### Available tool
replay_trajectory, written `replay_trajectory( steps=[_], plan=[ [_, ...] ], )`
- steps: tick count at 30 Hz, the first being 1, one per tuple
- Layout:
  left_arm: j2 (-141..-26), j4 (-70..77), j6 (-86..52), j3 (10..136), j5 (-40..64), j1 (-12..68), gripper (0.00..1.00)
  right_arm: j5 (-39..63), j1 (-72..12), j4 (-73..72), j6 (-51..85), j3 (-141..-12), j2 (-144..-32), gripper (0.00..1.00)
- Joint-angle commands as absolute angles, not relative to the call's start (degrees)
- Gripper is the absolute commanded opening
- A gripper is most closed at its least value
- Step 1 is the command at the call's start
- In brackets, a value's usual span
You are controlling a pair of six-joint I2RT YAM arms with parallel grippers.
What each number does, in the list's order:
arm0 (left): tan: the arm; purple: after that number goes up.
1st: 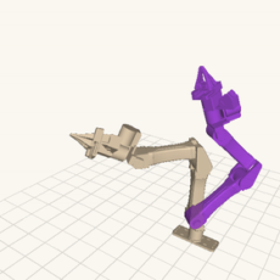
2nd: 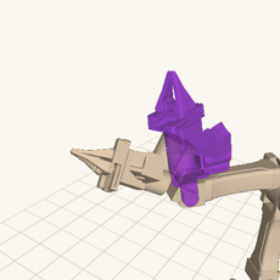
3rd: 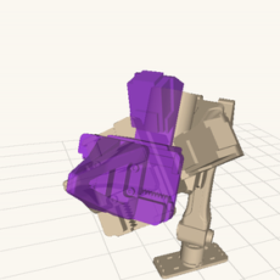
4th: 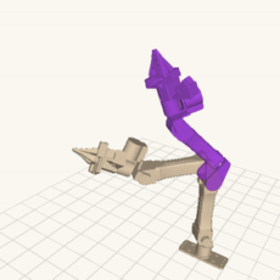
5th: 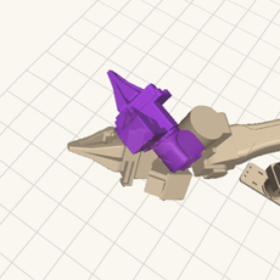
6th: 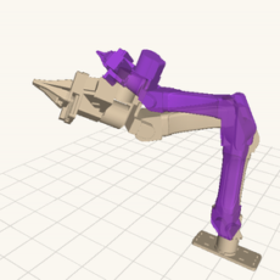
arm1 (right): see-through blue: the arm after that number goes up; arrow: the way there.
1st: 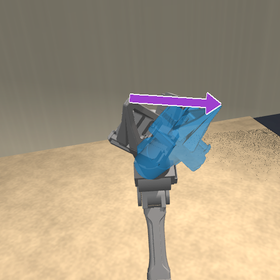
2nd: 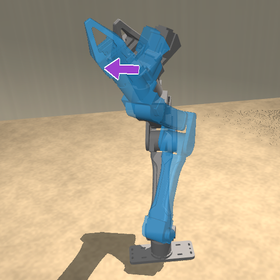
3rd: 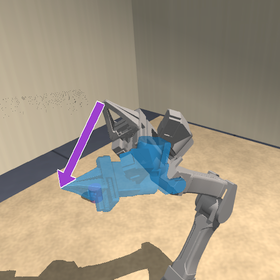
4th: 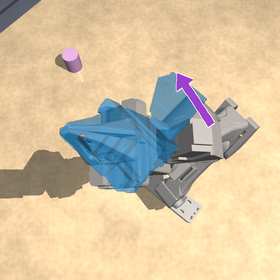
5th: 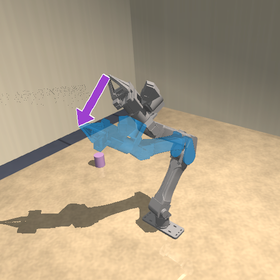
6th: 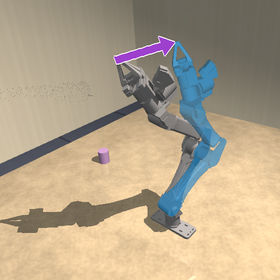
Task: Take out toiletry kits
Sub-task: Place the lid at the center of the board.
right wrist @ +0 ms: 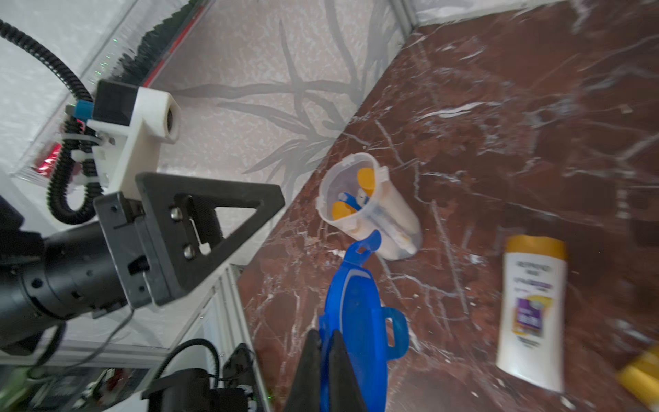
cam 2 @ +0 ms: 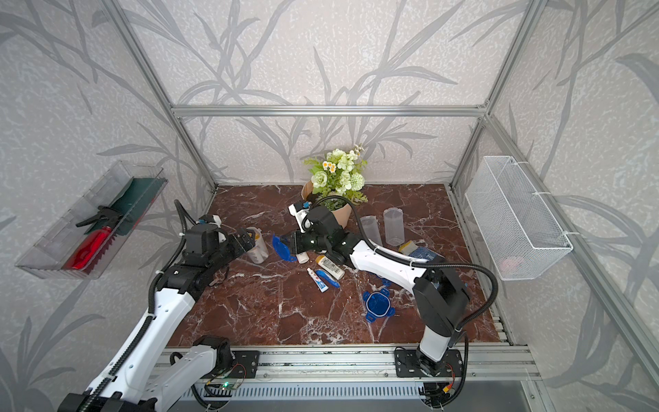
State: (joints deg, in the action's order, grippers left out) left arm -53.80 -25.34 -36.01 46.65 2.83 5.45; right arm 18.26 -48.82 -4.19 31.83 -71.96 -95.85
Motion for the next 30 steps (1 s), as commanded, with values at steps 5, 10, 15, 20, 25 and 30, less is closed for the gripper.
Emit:
replay_trajectory(
  steps=[5, 10, 15, 20, 25, 30],
  plan=[
    [-56.2, -30.8, -34.2, 49.9, -4.0, 4.6, 0.82, -4.2, -48.8, 8.6, 22.0, -60.5, -81.4, 0.00],
    [-54.5, -32.8, -33.2, 49.8, -10.0, 4.3, 0.81, -17.1, -48.9, 16.2, 20.6, -54.6, -75.3, 0.00],
    [-56.6, -33.3, -33.4, 50.2, -10.4, 4.3, 0.83, -24.0, -49.3, 20.3, 21.3, -50.0, -71.8, 0.00],
    [-59.5, -32.8, -33.9, 50.4, -9.8, 4.2, 0.87, -25.6, -52.0, 21.2, 23.2, -46.7, -71.4, 0.00],
    [-60.5, -32.2, -34.0, 50.4, -10.3, 4.2, 0.90, -24.0, -55.8, 18.7, 25.1, -45.3, -74.2, 0.00],
    [-61.2, -31.6, -34.1, 50.3, -9.8, 4.2, 0.91, -21.5, -58.1, 18.1, 27.1, -47.2, -80.3, 0.00]
  ],
)
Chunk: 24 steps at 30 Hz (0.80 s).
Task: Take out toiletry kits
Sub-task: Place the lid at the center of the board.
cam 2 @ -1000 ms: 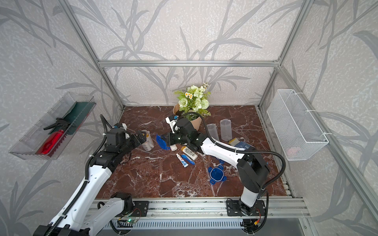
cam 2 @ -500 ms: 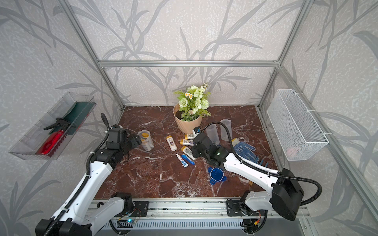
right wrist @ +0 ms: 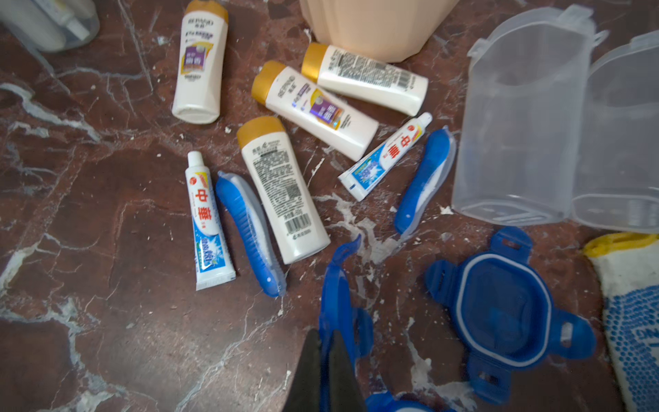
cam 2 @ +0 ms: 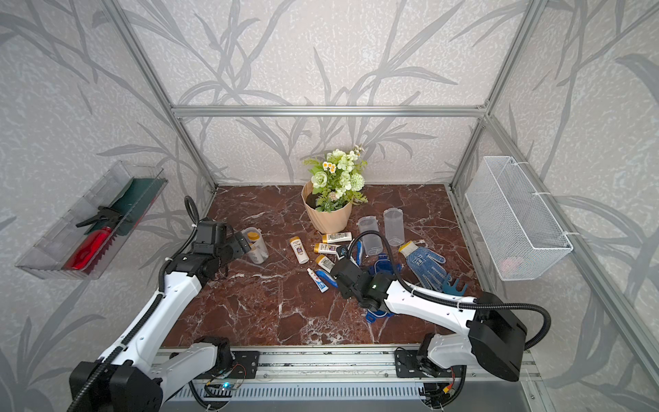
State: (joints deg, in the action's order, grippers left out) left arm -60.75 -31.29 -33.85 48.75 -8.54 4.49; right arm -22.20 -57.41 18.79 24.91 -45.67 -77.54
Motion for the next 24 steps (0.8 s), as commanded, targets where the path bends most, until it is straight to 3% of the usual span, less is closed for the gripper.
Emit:
replay_trajectory(
  steps=[1, 12, 20, 24],
  plan=[
    [-61.4, -31.5, -34.1, 50.3, -9.6, 4.2, 0.90, -20.5, -58.1, 17.4, 27.6, -47.1, -81.4, 0.00],
    [-62.9, -29.7, -34.2, 49.3, -7.7, 4.1, 0.89, -11.6, -58.2, 6.8, 30.6, -45.0, -86.1, 0.00],
    [-63.8, -29.4, -33.8, 49.4, -7.3, 4.2, 0.84, -12.2, -57.4, 4.3, 34.8, -42.2, -87.0, 0.10],
    [-64.5, -29.1, -33.8, 49.4, -7.4, 4.1, 0.84, -12.6, -56.0, 2.1, 35.4, -39.4, -84.9, 0.33]
  ],
)
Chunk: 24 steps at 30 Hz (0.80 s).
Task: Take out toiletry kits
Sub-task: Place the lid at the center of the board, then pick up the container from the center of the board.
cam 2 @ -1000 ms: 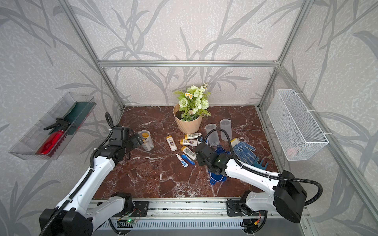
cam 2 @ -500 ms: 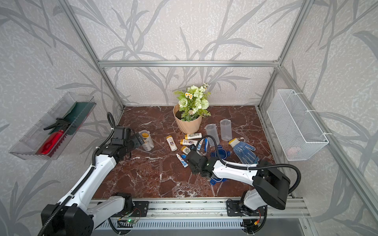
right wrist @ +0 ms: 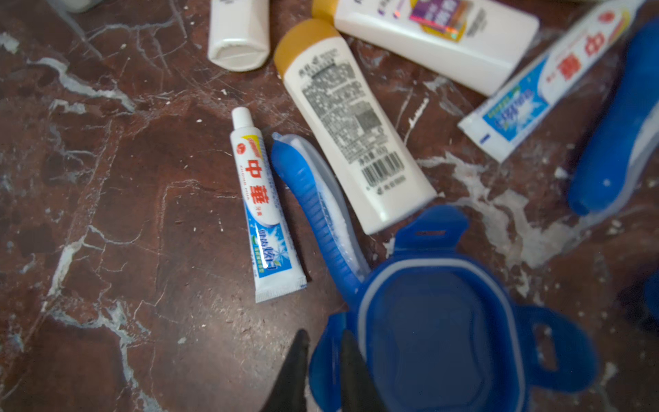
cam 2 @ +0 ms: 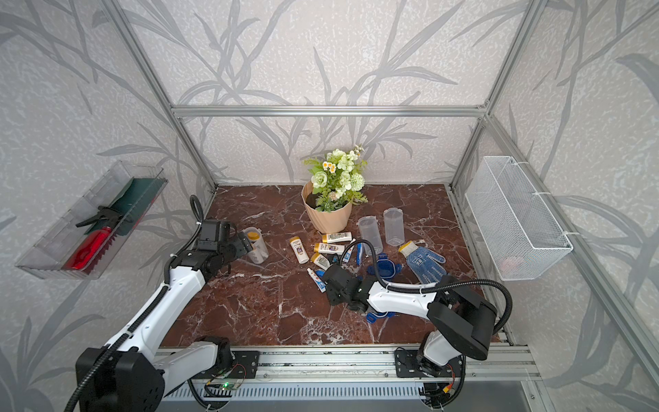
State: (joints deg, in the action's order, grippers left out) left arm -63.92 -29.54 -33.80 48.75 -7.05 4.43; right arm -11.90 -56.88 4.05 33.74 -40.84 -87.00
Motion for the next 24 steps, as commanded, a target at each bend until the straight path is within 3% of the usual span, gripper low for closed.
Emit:
replay_trajectory(
  steps=[1, 4, 6, 18, 22, 24],
  plan=[
    [-64.7, -29.1, -33.8, 49.6, -7.4, 4.1, 0.84, -12.7, -55.7, 1.8, 35.3, -38.8, -84.2, 0.38],
    [-65.6, -29.0, -33.8, 49.7, -7.0, 4.1, 0.84, -12.6, -54.6, 1.6, 35.2, -38.5, -82.8, 0.52],
    [-66.1, -28.8, -33.8, 49.8, -6.7, 4.1, 0.84, -12.5, -54.2, 1.4, 34.7, -38.5, -81.9, 0.56],
    [-68.1, -29.5, -33.4, 50.0, -8.6, 4.0, 0.82, -11.4, -51.9, 1.0, 32.1, -39.1, -77.3, 0.58],
    [-68.6, -29.5, -33.3, 50.1, -9.2, 4.0, 0.76, -10.4, -51.9, 0.1, 32.2, -39.0, -77.7, 0.58],
    [-68.7, -28.9, -33.3, 50.0, -9.2, 3.9, 0.68, -9.9, -51.9, -0.5, 32.3, -38.6, -78.0, 0.58]
  ],
)
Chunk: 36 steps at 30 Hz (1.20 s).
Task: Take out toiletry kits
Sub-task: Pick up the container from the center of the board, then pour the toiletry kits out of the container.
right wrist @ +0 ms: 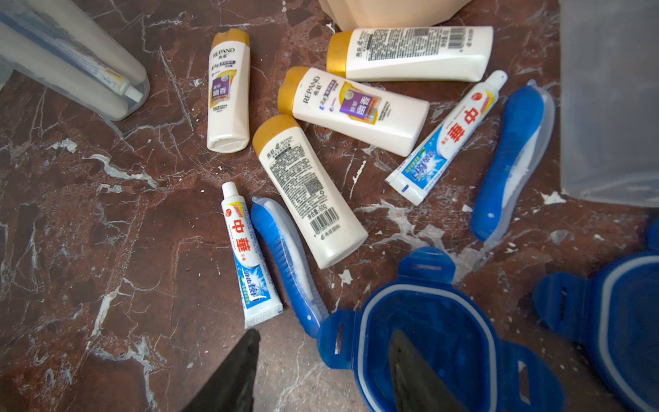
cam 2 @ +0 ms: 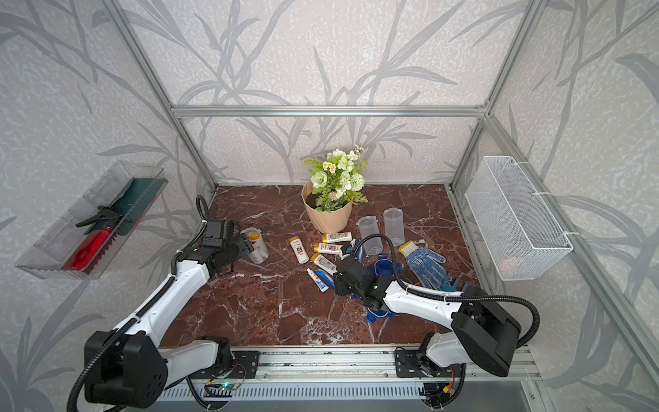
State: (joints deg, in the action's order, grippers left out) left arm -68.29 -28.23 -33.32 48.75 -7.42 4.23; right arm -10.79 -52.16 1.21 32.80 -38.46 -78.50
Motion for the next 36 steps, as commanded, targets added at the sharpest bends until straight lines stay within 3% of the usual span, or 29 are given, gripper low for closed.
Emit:
replay_trajectory(
  steps=[1, 3, 6, 10, 13, 16, 17, 18, 28, 36],
  plan=[
    [-68.9, -28.8, -33.2, 50.0, -8.9, 3.9, 0.61, -9.7, -51.9, -0.8, 32.3, -38.6, -78.2, 0.58],
    [-69.5, -28.4, -33.2, 50.0, -8.8, 3.9, 0.50, -9.4, -51.9, -1.1, 32.3, -38.5, -78.5, 0.58],
    [-70.5, -28.5, -33.4, 50.0, -8.8, 3.9, 0.43, -8.6, -51.9, -1.4, 31.5, -38.8, -78.6, 0.58],
    [-70.6, -28.4, -33.8, 49.7, -8.0, 3.9, 0.15, -7.9, -51.9, -2.0, 30.0, -39.0, -78.5, 0.58],
    [-69.7, -28.7, -33.8, 49.6, -6.8, 3.9, 0.00, -6.9, -51.9, -3.1, 28.6, -39.0, -78.5, 0.59],
    [-67.8, -29.5, -33.8, 49.9, -3.5, 3.9, 0.00, -4.1, -51.9, -5.3, 25.6, -39.2, -78.5, 0.63],
    [-67.0, -30.0, -33.7, 50.4, -1.6, 3.9, 0.00, -2.9, -51.9, -5.9, 24.1, -39.4, -78.4, 0.85],
    [-66.2, -30.2, -33.5, 50.9, 0.1, 3.9, 0.00, -1.7, -51.9, -6.2, 22.5, -39.9, -78.4, 0.99],
    [-60.5, -38.7, -28.5, 57.8, 29.6, 3.9, 0.00, 3.1, -53.7, -12.7, 3.7, -38.9, -72.1, 0.99],
    [-58.1, -41.5, -27.0, 55.6, 48.6, 4.0, 0.00, -3.6, -59.8, -11.6, -14.4, -40.3, -67.0, 0.99]
  ],
)
